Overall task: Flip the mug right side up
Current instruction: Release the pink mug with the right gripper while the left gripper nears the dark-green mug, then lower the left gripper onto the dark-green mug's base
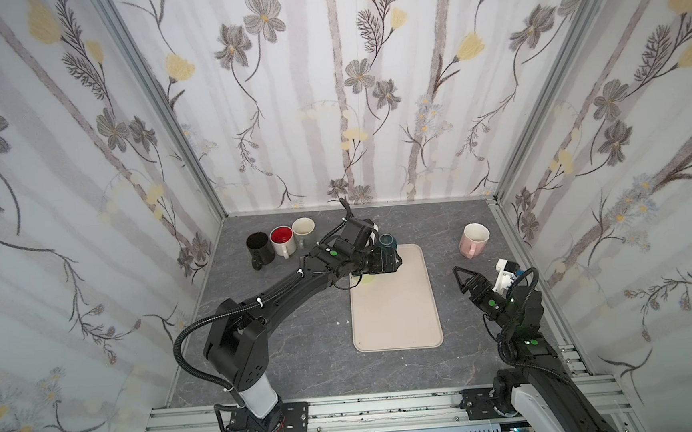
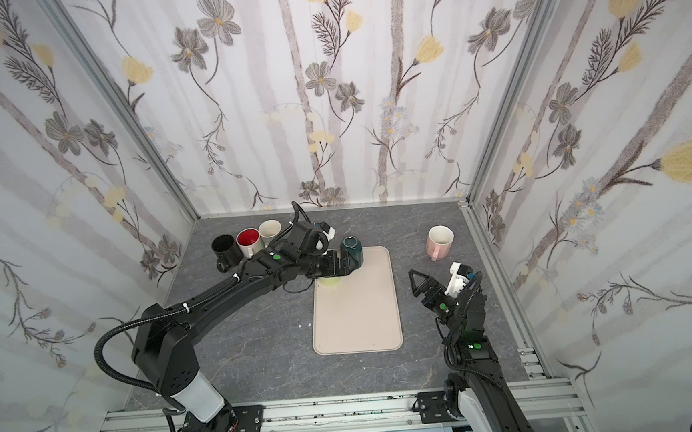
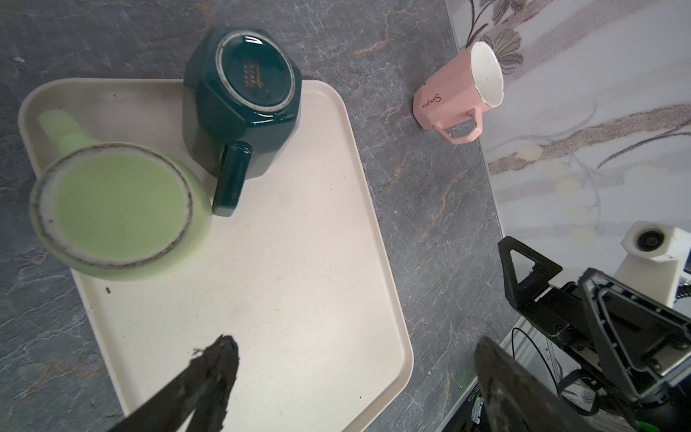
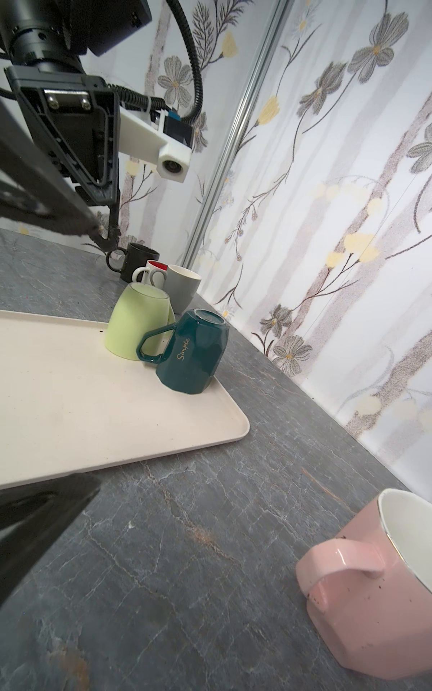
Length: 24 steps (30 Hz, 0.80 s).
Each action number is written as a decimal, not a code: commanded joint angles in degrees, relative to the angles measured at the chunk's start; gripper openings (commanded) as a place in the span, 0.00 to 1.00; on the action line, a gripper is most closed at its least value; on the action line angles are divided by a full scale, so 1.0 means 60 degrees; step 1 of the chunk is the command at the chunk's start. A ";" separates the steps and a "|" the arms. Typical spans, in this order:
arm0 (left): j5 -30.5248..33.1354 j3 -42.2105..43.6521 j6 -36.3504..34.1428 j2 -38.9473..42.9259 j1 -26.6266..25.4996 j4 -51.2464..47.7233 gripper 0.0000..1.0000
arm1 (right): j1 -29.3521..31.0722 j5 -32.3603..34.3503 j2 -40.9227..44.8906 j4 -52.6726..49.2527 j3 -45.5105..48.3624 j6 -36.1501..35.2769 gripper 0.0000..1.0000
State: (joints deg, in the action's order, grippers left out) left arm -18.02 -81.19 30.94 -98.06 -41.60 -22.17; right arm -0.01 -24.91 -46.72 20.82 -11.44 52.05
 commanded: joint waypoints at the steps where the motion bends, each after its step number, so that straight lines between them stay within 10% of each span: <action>1: -0.0360 -0.0289 -0.0368 -0.0324 -0.0126 -0.0058 1.00 | 0.0002 -0.0067 0.0094 0.0459 0.0091 0.0256 1.00; 24: 0.1598 -0.3809 -0.1364 -0.3517 -0.0339 -0.1695 1.00 | -0.0011 -0.0428 0.1897 -0.0883 0.0669 -0.0074 1.00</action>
State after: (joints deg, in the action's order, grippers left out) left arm -11.88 -103.13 23.53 -118.69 -43.68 -31.33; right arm -0.05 -27.75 -36.53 17.67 -7.42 53.34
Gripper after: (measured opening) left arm 0.997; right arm 0.995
